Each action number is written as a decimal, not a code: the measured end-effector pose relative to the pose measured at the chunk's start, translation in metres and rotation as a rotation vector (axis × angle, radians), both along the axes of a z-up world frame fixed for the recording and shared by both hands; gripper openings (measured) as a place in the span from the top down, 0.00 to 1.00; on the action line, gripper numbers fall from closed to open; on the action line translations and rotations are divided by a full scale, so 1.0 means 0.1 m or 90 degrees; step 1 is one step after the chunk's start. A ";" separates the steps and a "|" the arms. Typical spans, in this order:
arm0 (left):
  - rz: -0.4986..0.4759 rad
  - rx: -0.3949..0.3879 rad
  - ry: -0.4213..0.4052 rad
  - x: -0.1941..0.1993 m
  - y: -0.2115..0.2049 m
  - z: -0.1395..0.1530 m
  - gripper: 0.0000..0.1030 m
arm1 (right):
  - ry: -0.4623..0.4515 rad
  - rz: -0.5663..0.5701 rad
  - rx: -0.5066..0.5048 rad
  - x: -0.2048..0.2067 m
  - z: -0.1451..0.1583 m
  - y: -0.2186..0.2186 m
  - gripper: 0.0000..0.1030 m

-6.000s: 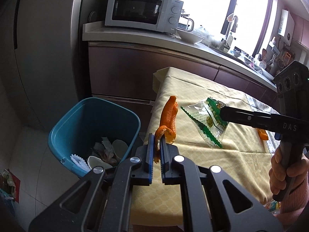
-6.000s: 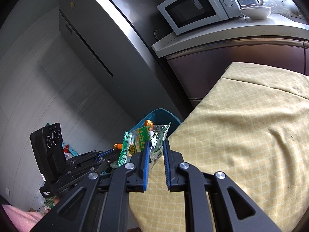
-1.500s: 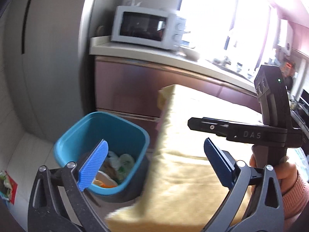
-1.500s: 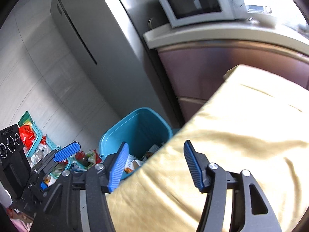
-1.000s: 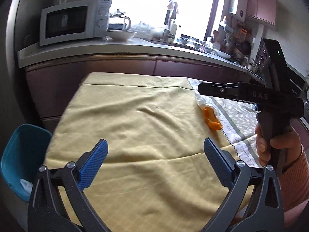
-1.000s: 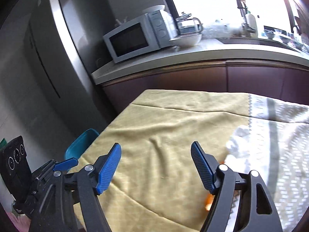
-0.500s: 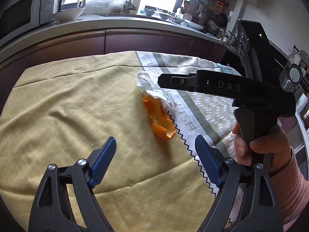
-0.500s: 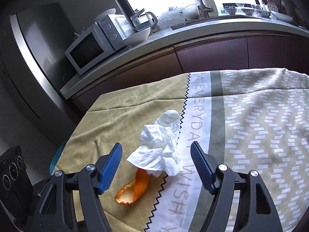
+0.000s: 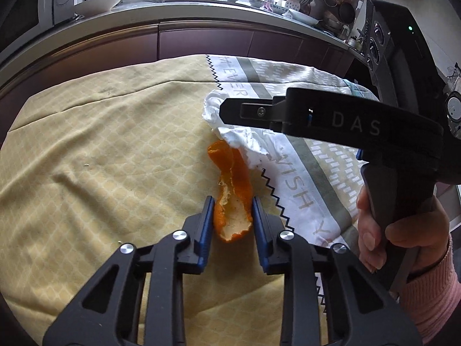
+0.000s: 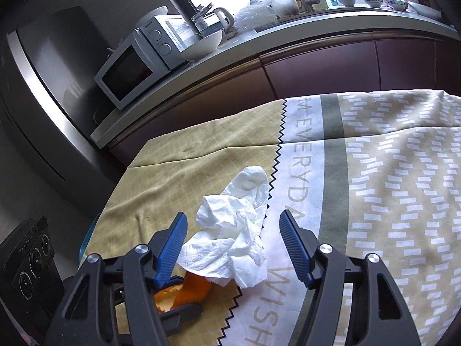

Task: Collect trash
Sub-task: 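Grasp the orange peel with the left tool while the right tool grasps the white tissue, then lift the orange peel and white tissue and carry both over the teal bin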

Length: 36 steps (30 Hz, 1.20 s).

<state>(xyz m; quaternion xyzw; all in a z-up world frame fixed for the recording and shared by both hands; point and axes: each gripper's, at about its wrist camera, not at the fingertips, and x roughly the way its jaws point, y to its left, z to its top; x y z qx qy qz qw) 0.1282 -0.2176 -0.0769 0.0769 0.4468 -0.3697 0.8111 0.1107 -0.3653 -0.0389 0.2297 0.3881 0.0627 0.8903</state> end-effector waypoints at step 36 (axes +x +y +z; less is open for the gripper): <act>0.110 -0.020 -0.093 -0.22 1.24 0.40 0.81 | -0.046 0.047 0.036 -0.24 0.13 0.37 0.86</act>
